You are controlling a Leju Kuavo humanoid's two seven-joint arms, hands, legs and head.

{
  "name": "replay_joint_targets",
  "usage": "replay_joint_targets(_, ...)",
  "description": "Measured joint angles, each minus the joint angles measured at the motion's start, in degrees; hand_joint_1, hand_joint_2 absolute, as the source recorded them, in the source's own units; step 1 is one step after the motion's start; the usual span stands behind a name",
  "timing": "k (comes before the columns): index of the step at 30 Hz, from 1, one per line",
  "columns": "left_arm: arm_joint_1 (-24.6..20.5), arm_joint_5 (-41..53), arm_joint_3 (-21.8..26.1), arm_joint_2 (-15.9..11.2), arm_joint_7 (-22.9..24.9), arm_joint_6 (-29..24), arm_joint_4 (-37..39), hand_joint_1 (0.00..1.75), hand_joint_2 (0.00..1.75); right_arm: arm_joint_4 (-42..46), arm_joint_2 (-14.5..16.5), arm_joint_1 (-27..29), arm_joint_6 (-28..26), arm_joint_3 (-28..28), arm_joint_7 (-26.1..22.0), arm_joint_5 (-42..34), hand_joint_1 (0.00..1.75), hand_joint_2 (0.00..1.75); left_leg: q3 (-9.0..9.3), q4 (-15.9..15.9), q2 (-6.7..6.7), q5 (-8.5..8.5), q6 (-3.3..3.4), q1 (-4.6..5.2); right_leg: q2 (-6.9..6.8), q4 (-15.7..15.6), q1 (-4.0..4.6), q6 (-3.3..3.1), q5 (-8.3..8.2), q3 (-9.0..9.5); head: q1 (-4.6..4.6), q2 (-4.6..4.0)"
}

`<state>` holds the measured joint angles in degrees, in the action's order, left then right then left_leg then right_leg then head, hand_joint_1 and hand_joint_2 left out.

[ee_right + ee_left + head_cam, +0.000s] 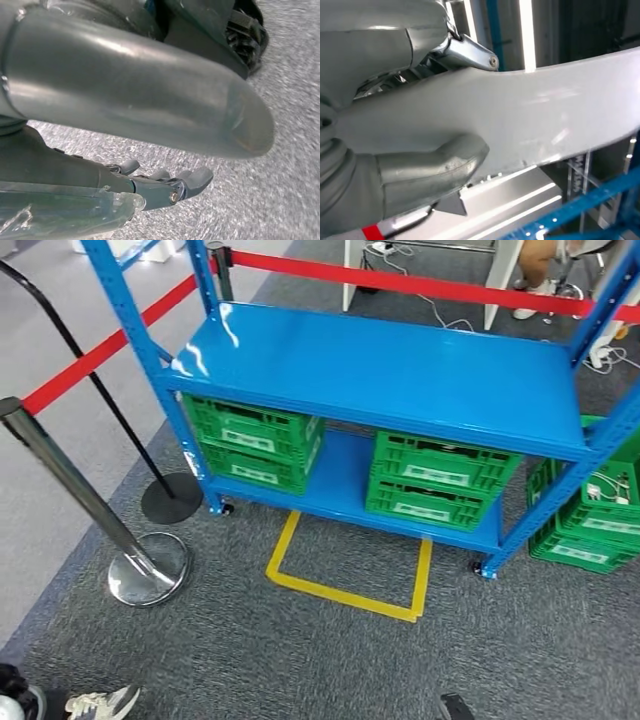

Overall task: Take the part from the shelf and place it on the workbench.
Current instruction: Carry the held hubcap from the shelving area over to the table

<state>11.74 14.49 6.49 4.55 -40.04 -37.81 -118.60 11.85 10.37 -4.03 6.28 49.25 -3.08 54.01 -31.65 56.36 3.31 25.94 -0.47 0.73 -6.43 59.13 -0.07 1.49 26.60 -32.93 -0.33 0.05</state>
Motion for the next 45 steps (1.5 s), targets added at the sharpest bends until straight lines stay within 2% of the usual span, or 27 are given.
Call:
replay_joint_targets(1, 0.01, -0.05, -0.03, -0.01, 0.0, 0.0, -0.01, 1.75, 1.75, 0.0, 0.01, -0.13, -0.1, 0.01, 0.13, -0.05, 0.0, 0.0, -0.08, -0.16, -0.68, -0.22, 0.2, -0.08, 0.06, 0.07, -0.09, 0.33, 0.11, 0.0, 0.03, -0.01)
replay_joint_targets(3, -0.17, -0.03, -0.2, 0.02, 0.0, 0.0, -0.01, 1.75, 1.75, -0.01, 0.02, -0.33, -0.35, 0.02, 0.25, -0.09, 0.0, 0.0, -0.07, -0.45, -1.92, -0.64, 0.69, -0.4, 2.4, 2.44, -0.25, 0.95, 1.87, -0.91, 0.23, -0.01)
replay_joint_targets(5, -0.42, -0.03, -0.46, 0.04, 0.0, 0.0, 0.0, 1.75, 1.75, -0.03, 0.03, -0.28, -0.61, 0.04, 0.37, -0.08, 0.0, 0.0, -0.17, -0.49, -3.12, -0.87, 1.06, -0.57, 5.4, 9.17, -0.33, 1.24, 5.54, -3.87, 0.53, -0.01)
replay_joint_targets(6, -0.45, -0.06, -0.57, 0.03, 0.0, 0.0, 0.01, 1.75, 1.75, -0.04, 0.03, -0.17, -0.7, 0.04, 0.47, -0.08, 0.0, 0.0, -0.26, -0.48, -3.81, -0.94, 1.19, -0.55, 5.99, 12.9, -0.32, 1.26, 7.09, -5.57, 0.61, -0.01)
replay_joint_targets(8, -0.42, -0.11, -0.74, 0.04, 0.0, 0.0, 0.02, 1.75, 1.75, -0.04, 0.03, 0.01, -0.83, 0.07, 0.63, -0.07, 0.0, 0.0, -0.36, -0.43, -5.32, -1.04, 1.25, -0.51, 6.38, 15.72, -0.28, 1.21, 7.26, -6.92, 0.63, -0.01)
replay_joint_targets(10, -0.41, -0.13, -0.84, 0.03, 0.0, 0.0, 0.02, 1.75, 1.75, -0.04, 0.03, 0.0, -0.84, 0.09, 0.66, -0.07, 0.0, 0.0, -0.33, -0.3, -6.89, -1.08, 1.11, -0.57, 7.19, 9.95, -0.42, 1.07, 3.52, -4.18, 0.63, -0.01)
replay_joint_targets(11, -0.41, -0.13, -0.86, 0.02, 0.0, 0.0, 0.02, 1.75, 1.75, -0.05, 0.03, -0.05, -0.84, 0.1, 0.66, -0.07, 0.0, 0.0, -0.37, -0.19, -7.56, -1.06, 0.92, -0.57, 8.58, 5.95, -0.63, 1.05, 1.97, -2.25, 0.63, -0.01)
replay_joint_targets(12, -0.46, -0.13, -0.9, 0.02, 0.0, 0.0, 0.02, 1.75, 1.75, -0.06, 0.03, -0.09, -0.84, 0.1, 0.66, -0.07, 0.0, 0.0, -0.55, 0.02, -8.22, -1.06, 0.69, -0.55, 9.91, 2.68, -0.84, 1.0, 0.97, -0.57, 0.6, -0.01)
replay_joint_targets(14, -0.51, -0.13, -0.96, 0.03, 0.0, 0.0, 0.02, 1.75, 1.75, -0.09, 0.03, -0.13, -0.83, 0.1, 0.68, -0.07, 0.0, 0.0, -1.12, 0.21, -9.41, -1.29, -0.02, -0.66, 11.39, 0.23, -0.98, 0.75, 0.89, 0.71, 0.56, -0.01)
replay_joint_targets(16, -0.44, -0.13, -0.99, 0.05, 0.0, 0.0, 0.02, 1.75, 1.75, -0.11, 0.1, -0.16, -0.81, 0.11, 0.69, -0.07, 0.0, 0.0, -1.56, 0.18, -10.27, -1.57, -0.73, -0.92, 10.23, 0.03, -0.87, 0.17, 0.65, 0.78, 0.57, -0.01)
replay_joint_targets(18, -0.51, -0.13, -0.99, 0.04, 0.0, -0.01, 0.01, 1.75, 1.75, -0.11, 0.19, -0.22, -0.84, 0.13, 0.68, -0.09, 0.0, 0.0, -2.51, 1.84, -8.41, -0.44, -1.32, -0.82, 8.89, -0.3, -0.99, -0.52, 0.45, 0.94, 0.26, -0.01)
replay_joint_targets(20, -0.74, -0.11, -1.03, 0.02, 0.0, -0.02, 0.0, 1.75, 1.75, -0.11, 0.21, -0.24, -0.88, 0.15, 0.67, -0.13, 0.0, 0.0, -5.59, 8.11, -5.2, 2.9, -1.87, -0.75, 7.37, -0.48, -1.0, -1.01, 0.46, 1.06, -0.14, -0.01)
replay_joint_targets(22, -0.82, -0.1, -1.15, 0.01, 0.0, -0.01, 0.0, 1.75, 1.75, -0.11, 0.21, -0.22, -0.88, 0.16, 0.67, -0.14, 0.0, 0.0, -9.19, 15.31, -3.98, 5.58, -2.23, -0.93, 5.72, -0.47, -0.94, -1.21, 0.57, 1.05, -0.23, -0.01)
replay_joint_targets(23, -0.83, -0.11, -1.24, 0.0, 0.0, -0.01, 0.0, 1.75, 1.75, -0.11, 0.21, -0.24, -0.87, 0.16, 0.63, -0.16, 0.0, 0.0, -9.85, 16.57, -3.84, 5.45, -2.29, -1.0, 4.93, -0.47, -0.94, -1.23, 0.63, 1.07, -0.24, -0.01)
replay_joint_targets(25, -0.99, -0.12, -1.44, -0.02, 0.0, 0.0, -0.01, 1.75, 1.75, -0.11, 0.21, -0.44, -0.85, 0.16, 0.39, -0.33, 0.0, 0.0, -7.81, 12.56, -3.33, 2.32, -2.21, -1.08, 3.57, -0.47, -0.95, -1.15, 0.74, 1.2, -0.23, -0.01)
replay_joint_targets(27, -1.57, -0.15, -1.67, -0.05, 0.0, 0.0, -0.02, 1.75, 1.75, -0.11, 0.21, -0.84, -0.87, 0.21, 0.08, -0.7, 0.0, 0.0, -3.61, 4.59, -1.06, -0.98, -1.88, -0.88, 2.53, -0.41, -0.72, -0.78, 0.97, 1.38, -0.31, -0.01)
replay_joint_targets(29, -2.32, -0.32, -2.08, -0.1, 0.0, 0.01, -0.02, 1.75, 1.75, -0.11, 0.21, -1.28, -0.99, 0.52, -0.09, -1.2, 0.0, 0.0, -1.68, 0.5, 0.34, -1.82, -1.34, -0.58, 1.59, -0.43, -0.31, -0.21, 1.2, 1.56, -0.25, -0.01)
replay_joint_targets(31, -2.85, -0.46, -2.54, -0.22, 0.0, 0.08, -0.01, 1.75, 1.75, -0.11, 0.21, -1.75, -1.26, 0.97, -0.03, -1.77, 0.0, 0.0, -1.87, 0.17, -0.68, -1.79, -0.62, -0.44, 0.57, -0.7, -0.21, 0.39, 1.25, 1.86, -0.15, -0.01)
replay_joint_targets(32, -3.2, -0.33, -2.8, -0.3, 0.0, 0.17, 0.0, 1.75, 1.75, -0.1, 0.21, -2.04, -1.42, 1.17, 0.08, -2.08, 0.0, 0.0, -1.89, 0.05, -1.24, -1.93, -0.24, -0.5, 0.83, -0.54, -0.31, 0.71, 1.5, 1.81, -0.09, -0.01)
replay_joint_targets(34, -4.46, 0.35, -3.55, -0.38, 0.0, 0.45, 0.06, 1.75, 1.75, -0.1, 0.22, -2.66, -1.72, 1.57, 0.46, -2.79, 0.0, 0.0, -1.87, -0.2, -2.39, -2.23, 0.52, -0.73, 3.19, 2.78, -0.47, 1.17, 3.61, 0.3, 0.15, -0.01)
replay_joint_targets(36, -5.99, 0.98, -4.56, -0.35, 0.0, 0.7, 0.26, 1.75, 1.75, -0.1, 0.23, -3.07, -1.91, 2.1, 0.88, -3.5, 0.0, 0.0, -1.94, -0.22, -3.59, -2.32, 0.95, -0.81, 5.78, 10.44, -0.51, 1.28, 7.15, -3.42, 0.42, -0.01)
replay_joint_targets(38, -7.12, 1.2, -5.49, -0.33, 0.0, 0.83, 0.57, 1.75, 1.75, -0.11, 0.23, -3.27, -2.07, 2.59, 1.2, -3.96, 0.0, 0.0, -1.95, -0.2, -5.03, -2.33, 1.07, -0.74, 6.4, 15.94, -0.47, 1.28, 8.4, -6.49, 0.46, -0.01)
replay_joint_targets(39, -7.53, 1.25, -5.82, -0.33, 0.0, 0.89, 0.73, 1.75, 1.75, -0.1, 0.23, -3.38, -2.16, 2.78, 1.31, -4.12, 0.0, 0.0, -1.89, -0.18, -5.79, -2.33, 1.06, -0.74, 6.48, 15.58, -0.48, 1.24, 7.34, -6.64, 0.46, -0.01)
replay_joint_targets(40, -7.93, 1.35, -6.11, -0.33, 0.0, 0.96, 0.88, 1.75, 1.75, -0.1, 0.23, -3.54, -2.29, 2.91, 1.35, -4.29, 0.0, 0.0, -1.8, -0.14, -6.55, -2.33, 1.02, -0.77, 6.74, 12.93, -0.54, 1.2, 5.32, -5.69, 0.46, -0.01)
replay_joint_targets(42, -8.91, 1.68, -6.68, -0.33, 0.0, 1.19, 1.12, 1.75, 1.75, -0.09, 0.25, -3.97, -2.59, 3.23, 1.38, -4.81, 0.0, 0.0, -1.84, 0.16, -7.94, -2.24, 0.66, -0.8, 8.9, 4.95, -0.94, 1.28, 1.35, -2.33, 0.49, -0.01)
replay_joint_targets(43, -9.49, 1.84, -7.01, -0.33, 0.0, 1.38, 1.21, 1.75, 1.75, -0.09, 0.27, -4.24, -2.74, 3.45, 1.39, -5.16, 0.0, 0.0, -2.05, 0.36, -8.56, -2.25, 0.37, -0.8, 10.07, 2.1, -1.15, 1.28, 0.39, -1.01, 0.46, -0.01)
replay_joint_targets(45, -10.61, 2.02, -7.52, -0.33, 0.0, 1.96, 1.39, 1.75, 1.75, -0.09, 0.37, -4.75, -2.95, 3.92, 1.52, -5.87, 0.0, 0.0, -2.61, 0.47, -9.69, -2.5, -0.41, -0.87, 11.12, 0.37, -1.22, 0.93, 0.37, -0.19, 0.45, -0.01)
